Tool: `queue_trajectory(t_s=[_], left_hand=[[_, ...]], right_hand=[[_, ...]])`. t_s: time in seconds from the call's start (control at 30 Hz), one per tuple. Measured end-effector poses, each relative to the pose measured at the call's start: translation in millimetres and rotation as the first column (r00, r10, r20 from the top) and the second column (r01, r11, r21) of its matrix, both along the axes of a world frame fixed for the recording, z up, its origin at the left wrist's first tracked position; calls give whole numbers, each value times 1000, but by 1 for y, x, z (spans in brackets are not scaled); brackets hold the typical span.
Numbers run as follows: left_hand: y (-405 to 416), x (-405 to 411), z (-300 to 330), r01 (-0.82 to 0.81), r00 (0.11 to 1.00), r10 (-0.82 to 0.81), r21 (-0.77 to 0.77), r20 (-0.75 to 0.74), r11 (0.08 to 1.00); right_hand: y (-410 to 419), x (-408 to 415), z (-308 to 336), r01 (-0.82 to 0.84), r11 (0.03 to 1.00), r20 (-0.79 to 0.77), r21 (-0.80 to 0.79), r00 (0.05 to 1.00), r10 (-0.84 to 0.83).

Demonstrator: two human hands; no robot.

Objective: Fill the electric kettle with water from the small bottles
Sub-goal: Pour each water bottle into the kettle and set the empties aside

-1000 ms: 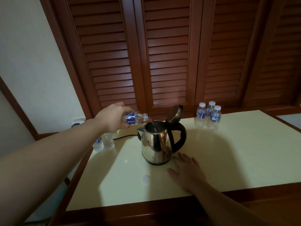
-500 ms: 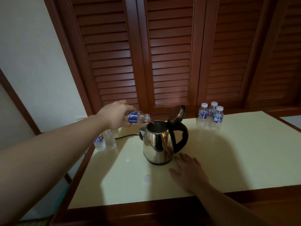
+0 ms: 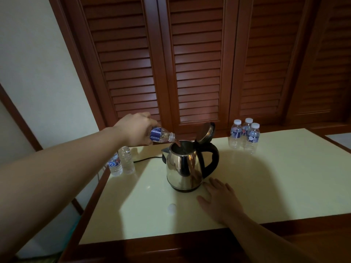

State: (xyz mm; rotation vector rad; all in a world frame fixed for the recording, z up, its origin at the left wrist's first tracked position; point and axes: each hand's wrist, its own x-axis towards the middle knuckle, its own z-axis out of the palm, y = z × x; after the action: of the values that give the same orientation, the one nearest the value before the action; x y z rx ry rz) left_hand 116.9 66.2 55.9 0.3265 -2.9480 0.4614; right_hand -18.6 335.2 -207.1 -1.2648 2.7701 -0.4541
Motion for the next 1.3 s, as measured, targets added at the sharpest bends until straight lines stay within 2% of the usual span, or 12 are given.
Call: queue_trajectory(t_s=[0.43,0.77,1.0,1.3], left_hand=[[3,-10,17,108,986,-88,-137,145,985],[2,-18,25,151,961,-113,-134,254,979],[10,-25,30,202,936,-110,-256,334,946],[13,-27,29,211,936,-106,-296,334,931]], right_hand=[[0,1,4,-3,1000,18,-5,1000,3],[0,0,3,-2,1000,31,6,1000,2],[1,0,3,-5,1000,35,-6,999,5],[2,-2,1,-10,1000,29,-2,1000,10]])
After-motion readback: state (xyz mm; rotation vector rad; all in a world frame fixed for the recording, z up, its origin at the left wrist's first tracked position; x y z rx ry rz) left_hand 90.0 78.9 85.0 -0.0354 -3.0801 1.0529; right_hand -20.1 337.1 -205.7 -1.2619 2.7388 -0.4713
